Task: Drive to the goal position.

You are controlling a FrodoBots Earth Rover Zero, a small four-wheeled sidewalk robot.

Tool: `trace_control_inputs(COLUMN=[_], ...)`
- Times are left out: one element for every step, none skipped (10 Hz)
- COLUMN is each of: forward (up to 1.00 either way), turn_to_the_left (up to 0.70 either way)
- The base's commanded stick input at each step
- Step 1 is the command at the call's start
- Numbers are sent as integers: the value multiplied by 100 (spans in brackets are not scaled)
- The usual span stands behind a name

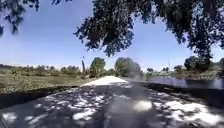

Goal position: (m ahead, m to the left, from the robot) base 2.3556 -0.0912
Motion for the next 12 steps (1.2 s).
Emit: trace_control_inputs(forward=[70, 70, 70, 70, 70, 70, 70, 70, 70, 70, 70, 70], turn_to_the_left=[0, 0, 0, 0, 0, 0, 0, 0, 0, 0, 0, 0])
